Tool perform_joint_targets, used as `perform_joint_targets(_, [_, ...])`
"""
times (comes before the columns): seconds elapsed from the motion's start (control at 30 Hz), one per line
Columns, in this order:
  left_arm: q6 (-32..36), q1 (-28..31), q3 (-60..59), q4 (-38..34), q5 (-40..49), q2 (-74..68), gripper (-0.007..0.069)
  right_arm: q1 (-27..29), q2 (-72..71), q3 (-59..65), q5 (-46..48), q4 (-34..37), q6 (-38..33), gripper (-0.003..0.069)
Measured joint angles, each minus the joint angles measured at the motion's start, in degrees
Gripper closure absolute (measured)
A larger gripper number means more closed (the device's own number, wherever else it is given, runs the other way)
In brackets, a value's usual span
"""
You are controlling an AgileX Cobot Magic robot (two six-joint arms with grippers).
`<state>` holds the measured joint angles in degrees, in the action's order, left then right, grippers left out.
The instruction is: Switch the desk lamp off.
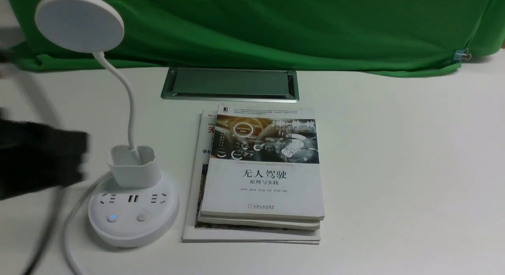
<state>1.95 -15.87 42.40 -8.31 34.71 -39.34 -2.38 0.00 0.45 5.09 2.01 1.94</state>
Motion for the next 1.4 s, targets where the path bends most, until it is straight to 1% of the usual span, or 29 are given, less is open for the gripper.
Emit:
perform_joint_targets(0.13, [0.4,0.0,-4.8,0.0,-3.9,12.2,0.0606,0.0,0.0,0.0,0.0,0.0,0.0,0.0622])
perform_joint_targets(0.37, [0.4,0.0,-8.3,0.1,-3.5,23.8,0.0606,0.0,0.0,0.0,0.0,0.0,0.0,0.0622])
perform_joint_targets(0.73, [0.4,0.0,-8.6,0.4,-3.2,24.8,0.0606,0.0,0.0,0.0,0.0,0.0,0.0,0.0622])
perform_joint_targets(0.83, [0.4,0.0,-10.7,1.5,-5.0,25.2,0.0606,0.0,0.0,0.0,0.0,0.0,0.0,0.0622])
perform_joint_targets(0.97, [0.4,0.6,-18.0,2.6,-9.3,29.1,0.0606,0.0,0.0,0.0,0.0,0.0,0.0,0.0622])
perform_joint_targets(1.03, [0.4,1.6,-23.1,2.8,-9.7,33.3,0.0606,0.0,0.0,0.0,0.0,0.0,0.0,0.0622])
perform_joint_targets(1.07, [0.4,1.7,-23.6,2.8,-9.7,33.8,0.0606,0.0,0.0,0.0,0.0,0.0,0.0,0.0622])
perform_joint_targets(1.13, [0.4,2.9,-29.4,2.8,-9.4,38.3,0.0606,0.0,0.0,0.0,0.0,0.0,0.0,0.0622])
perform_joint_targets(1.2, [0.4,3.4,-31.8,2.8,-10.4,39.0,0.0606,0.0,0.0,0.0,0.1,0.0,0.0,0.0622])
perform_joint_targets(1.23, [0.6,4.3,-34.6,2.8,-13.8,39.2,0.0606,0.0,0.0,0.0,-0.2,0.0,0.0,0.0622])
perform_joint_targets(1.3, [0.6,5.4,-36.5,2.9,-17.4,39.3,0.0606,0.0,0.0,0.0,0.0,0.0,0.0,0.0622])
perform_joint_targets(1.4, [0.6,7.0,-39.0,3.1,-18.5,39.4,0.0606,0.0,0.0,0.0,0.0,0.0,0.0,0.0622])
